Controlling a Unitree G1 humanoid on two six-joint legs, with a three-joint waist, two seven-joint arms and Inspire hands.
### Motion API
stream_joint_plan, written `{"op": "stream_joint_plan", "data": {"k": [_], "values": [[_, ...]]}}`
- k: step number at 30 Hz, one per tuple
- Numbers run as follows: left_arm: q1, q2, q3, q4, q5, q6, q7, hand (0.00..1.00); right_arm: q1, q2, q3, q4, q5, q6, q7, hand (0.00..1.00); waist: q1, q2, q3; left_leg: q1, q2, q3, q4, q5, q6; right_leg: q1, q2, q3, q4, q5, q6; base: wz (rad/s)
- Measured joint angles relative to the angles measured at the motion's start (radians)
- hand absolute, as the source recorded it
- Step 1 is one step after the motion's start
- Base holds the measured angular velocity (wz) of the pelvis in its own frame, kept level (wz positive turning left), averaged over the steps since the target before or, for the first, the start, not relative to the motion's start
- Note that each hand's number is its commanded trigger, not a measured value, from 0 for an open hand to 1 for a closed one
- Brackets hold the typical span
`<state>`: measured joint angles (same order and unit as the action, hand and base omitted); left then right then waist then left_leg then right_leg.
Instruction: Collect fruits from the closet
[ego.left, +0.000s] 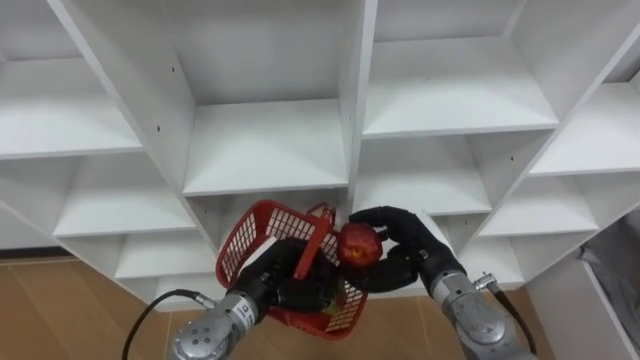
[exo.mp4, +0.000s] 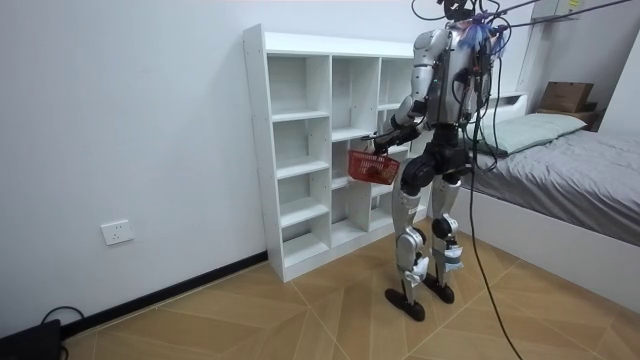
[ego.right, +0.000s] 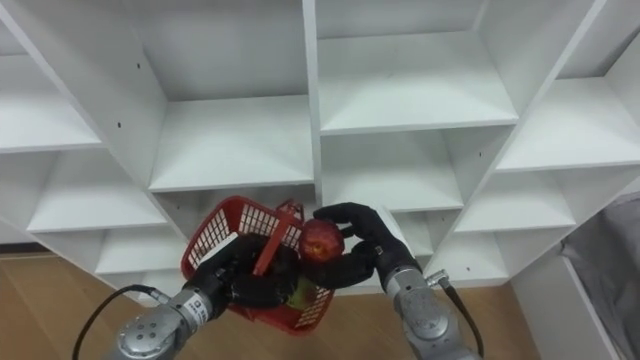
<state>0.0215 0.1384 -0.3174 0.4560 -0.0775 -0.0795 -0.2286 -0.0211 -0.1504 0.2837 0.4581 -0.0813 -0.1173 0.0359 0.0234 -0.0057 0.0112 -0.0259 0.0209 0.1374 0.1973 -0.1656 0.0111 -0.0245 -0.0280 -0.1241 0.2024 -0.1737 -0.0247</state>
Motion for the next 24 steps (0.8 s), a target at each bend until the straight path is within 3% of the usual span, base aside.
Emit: {"op": "stream_joint_plan", "data": {"k": [4, 5, 6, 7, 8, 24], "values": [[0.0, 0.0, 0.0, 0.0, 0.0, 0.0, 0.0, 1.0, 0.0, 0.0, 0.0, 0.0, 0.0, 0.0, -0.001, 0.99, 0.0, 0.001, -0.0004, -0.002, 0.0, 0.0, 0.0, 0.0, 0.0, -0.002, 0.0, 0.0, 0.001, 0.0, 0.0, 0.0], [0.0, 0.0, 0.0, 0.0, 0.0, 0.0, 0.0, 1.0, 0.0, 0.0, 0.0, 0.0, 0.0, 0.0, -0.003, 0.88, 0.0, 0.002, -0.0008, -0.003, 0.0, 0.0, 0.0, 0.0, 0.0, -0.002, 0.0, 0.0, 0.001, 0.0, 0.0, 0.0], [0.0, 0.0, 0.0, -0.001, 0.0, 0.0, 0.0, 1.0, 0.0, -0.001, 0.0, 0.0, 0.0, 0.0, -0.003, 0.64, -0.001, 0.002, -0.001, -0.004, 0.0, 0.0, 0.0, 0.0, 0.0, -0.001, 0.0, 0.0, 0.001, 0.0, 0.0, 0.0], [0.0, 0.001, 0.0, -0.003, 0.0, 0.0, 0.0, 1.0, 0.0, -0.002, 0.0, 0.0, 0.001, 0.0, -0.003, 0.55, 0.0, 0.002, -0.001, -0.005, 0.0, 0.0, 0.0, 0.0, 0.0, -0.001, 0.0, 0.0, 0.002, 0.0, 0.0, 0.0], [0.0, 0.001, 0.0, -0.003, 0.0, 0.0, -0.001, 1.0, 0.0, -0.002, 0.0, 0.0, 0.001, 0.0, -0.003, 0.0, 0.0, 0.002, -0.001, -0.005, 0.0, 0.0, 0.0, 0.0, 0.0, -0.001, 0.0, 0.0, 0.003, 0.0, 0.0, 0.0], [0.0, 0.017, 0.001, -0.006, 0.0, 0.0, -0.018, 1.0, 0.0, -0.003, 0.014, -0.002, 0.046, 0.0, 0.011, 0.0, -0.003, -0.003, -0.0018, -0.001, 0.0, -0.001, 0.0, 0.0, 0.0, 0.005, 0.0, 0.001, 0.002, 0.0, 0.0, 0.0]]}}
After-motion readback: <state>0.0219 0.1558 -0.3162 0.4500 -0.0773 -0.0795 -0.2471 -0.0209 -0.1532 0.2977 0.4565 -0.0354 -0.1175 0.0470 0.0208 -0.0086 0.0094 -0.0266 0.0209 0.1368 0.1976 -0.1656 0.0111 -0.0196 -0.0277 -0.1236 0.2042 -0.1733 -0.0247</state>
